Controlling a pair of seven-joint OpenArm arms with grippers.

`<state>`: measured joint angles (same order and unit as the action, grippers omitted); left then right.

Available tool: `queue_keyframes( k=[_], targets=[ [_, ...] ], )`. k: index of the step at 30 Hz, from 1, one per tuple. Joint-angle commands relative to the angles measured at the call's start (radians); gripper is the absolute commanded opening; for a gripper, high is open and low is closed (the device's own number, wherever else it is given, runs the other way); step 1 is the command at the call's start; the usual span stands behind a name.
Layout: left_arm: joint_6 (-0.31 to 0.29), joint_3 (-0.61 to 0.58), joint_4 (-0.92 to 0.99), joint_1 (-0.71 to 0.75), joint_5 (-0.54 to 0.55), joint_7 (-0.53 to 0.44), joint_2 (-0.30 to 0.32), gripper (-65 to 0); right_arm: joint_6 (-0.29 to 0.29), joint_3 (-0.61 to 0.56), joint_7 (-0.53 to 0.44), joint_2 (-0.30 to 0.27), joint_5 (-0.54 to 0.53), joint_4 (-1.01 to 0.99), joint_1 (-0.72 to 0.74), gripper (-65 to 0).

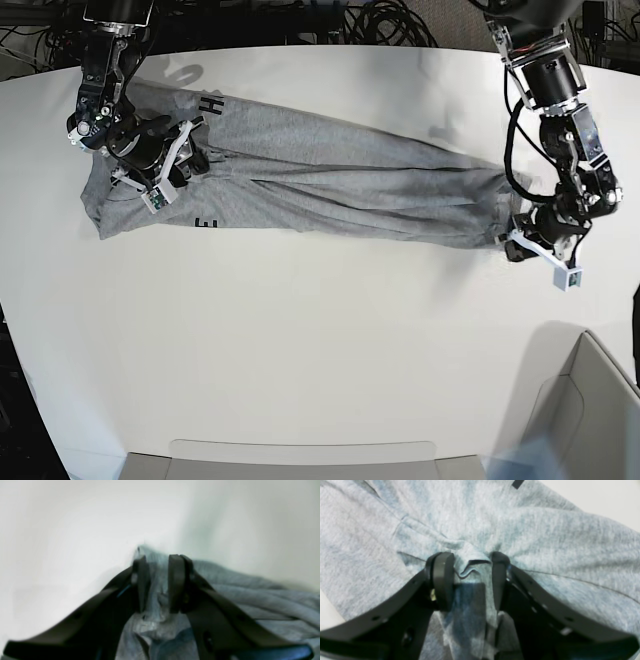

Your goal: Fold the T-shirt properly

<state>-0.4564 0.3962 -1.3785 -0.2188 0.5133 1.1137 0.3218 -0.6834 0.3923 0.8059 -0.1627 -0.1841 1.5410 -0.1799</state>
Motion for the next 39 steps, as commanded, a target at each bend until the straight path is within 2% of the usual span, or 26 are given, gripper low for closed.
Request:
queue_keyframes(
  k=[1, 3, 7, 8, 10, 11, 12, 22, 29, 32, 39],
  targets=[
    [-0.005, 0.023, -0.046, -0.015, 0.011, 0.006, 0.017, -47.1, 0.004, -0.01, 0.122, -0.001, 0.087, -0.027, -0.019, -40.1],
    [-0.008, 0.037, -0.117, 0.005, 0.014, 0.018, 0.024, -41.5, 0.004, -0.008, 0.122, -0.001, 0.087, -0.027, -0.017, -40.1],
    [0.008, -0.006, -0.193, 0.101, 0.077, 0.027, 0.102, -40.3, 0.004, -0.01, 0.122, -0.001, 0.087, -0.029, -0.007, -40.1],
    [0.031, -0.018, -0.193, 0.106, 0.081, 0.027, 0.115, -40.2, 0.004, -0.01, 0.122, -0.001, 0.087, -0.029, -0.005, -40.1],
    [0.132, -0.038, -0.189, 0.117, 0.078, 0.027, 0.133, -40.2, 0.004, -0.011, 0.122, -0.001, 0.087, -0.029, 0.006, -40.1],
    [0.164, -0.039, -0.186, 0.127, 0.083, 0.027, 0.135, -40.4, 0.004, -0.011, 0.122, -0.001, 0.087, -0.029, 0.007, -40.1],
    [0.169, -0.039, -0.187, 0.137, 0.083, 0.026, 0.135, -40.5, 0.004, -0.011, 0.122, -0.001, 0.087, -0.029, 0.007, -40.1],
    [0.161, -0.058, -0.147, 0.134, 0.086, 0.049, 0.13, -38.1, 0.003, -0.011, 0.122, -0.001, 0.087, -0.029, 0.009, -40.1],
    [0.164, -0.267, 0.052, 0.094, 0.083, -0.074, 0.156, -38.3, 0.001, -0.011, 0.122, -0.001, 0.087, -0.027, 0.003, -40.1],
    [0.164, -0.277, 0.1, 0.097, 0.083, -0.126, 0.156, -38.3, 0.001, -0.008, 0.122, -0.01, 0.087, -0.027, 0.0, -40.1],
    [0.164, -0.271, 0.196, 0.094, 0.081, -0.157, 0.156, -38.3, 0.001, -0.01, 0.122, -0.044, 0.079, -0.026, -0.008, -40.1]
  ],
)
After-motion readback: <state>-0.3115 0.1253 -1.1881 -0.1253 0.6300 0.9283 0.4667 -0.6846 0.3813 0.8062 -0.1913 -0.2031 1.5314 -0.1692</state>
